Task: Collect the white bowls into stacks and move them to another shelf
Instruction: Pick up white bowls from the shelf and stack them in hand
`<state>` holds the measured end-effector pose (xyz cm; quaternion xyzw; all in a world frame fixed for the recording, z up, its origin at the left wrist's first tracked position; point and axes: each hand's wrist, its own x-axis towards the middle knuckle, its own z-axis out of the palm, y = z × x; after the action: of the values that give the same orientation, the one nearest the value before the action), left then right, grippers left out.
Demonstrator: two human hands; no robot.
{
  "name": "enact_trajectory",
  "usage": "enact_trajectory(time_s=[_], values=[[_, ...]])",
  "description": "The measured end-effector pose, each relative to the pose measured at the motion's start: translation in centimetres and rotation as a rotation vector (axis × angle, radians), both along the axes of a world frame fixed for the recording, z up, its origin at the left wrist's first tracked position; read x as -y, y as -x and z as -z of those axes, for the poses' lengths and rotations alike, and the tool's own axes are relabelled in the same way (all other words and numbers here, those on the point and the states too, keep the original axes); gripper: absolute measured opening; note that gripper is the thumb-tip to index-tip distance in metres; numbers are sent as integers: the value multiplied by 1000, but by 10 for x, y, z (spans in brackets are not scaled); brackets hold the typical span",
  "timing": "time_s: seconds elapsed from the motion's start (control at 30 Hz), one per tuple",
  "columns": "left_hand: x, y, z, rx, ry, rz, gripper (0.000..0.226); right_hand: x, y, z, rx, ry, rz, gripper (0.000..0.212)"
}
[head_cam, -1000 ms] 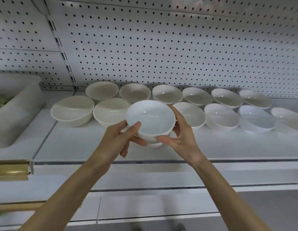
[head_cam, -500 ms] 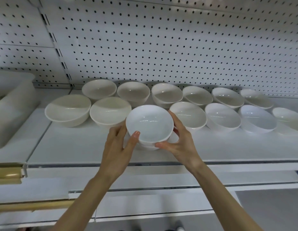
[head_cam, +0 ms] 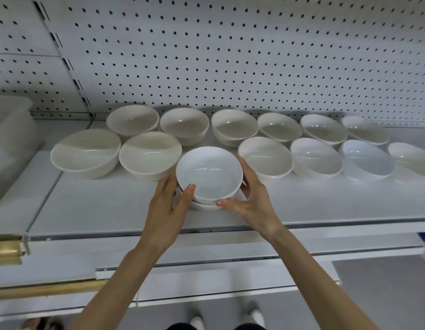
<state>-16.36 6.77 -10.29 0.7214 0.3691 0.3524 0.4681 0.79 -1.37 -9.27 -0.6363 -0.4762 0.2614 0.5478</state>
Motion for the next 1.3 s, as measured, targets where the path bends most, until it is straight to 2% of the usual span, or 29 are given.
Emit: enact_trajectory(time_s=[0.13, 0.23, 0.43, 0.53, 0.63, 0.77, 0.87, 0.97, 1.1, 1.3], values=[[-1, -1, 2, 5, -47, -1, 51, 0, 2, 0, -16, -11, 2, 91], [1, -2, 2, 14, -36, 7, 65, 0, 2, -1, -32, -4, -25, 95], [5, -11, -6, 311, 328, 70, 74, 1, 12, 1, -164, 36, -81, 102], [12, -16, -11, 379, 372, 90, 72, 3, 20, -1, -202, 15, -46, 104], [25, -21, -13, 442, 407, 73, 74, 17, 26, -1, -228, -1, 0, 95], [47, -33, -23, 451, 419, 69, 76, 48, 28, -7, -277, -49, 100, 94], [68, -50, -31, 442, 430, 102, 86, 78, 20, -12, -290, -105, 177, 95], [96, -73, -35, 446, 417, 156, 68, 109, 0, -18, -260, -119, 228, 96], [128, -114, -34, 446, 454, 167, 76, 143, -39, -21, -210, -109, 290, 98], [169, -180, -21, 481, 512, 118, 71, 179, -101, -14, -211, -58, 285, 95]])
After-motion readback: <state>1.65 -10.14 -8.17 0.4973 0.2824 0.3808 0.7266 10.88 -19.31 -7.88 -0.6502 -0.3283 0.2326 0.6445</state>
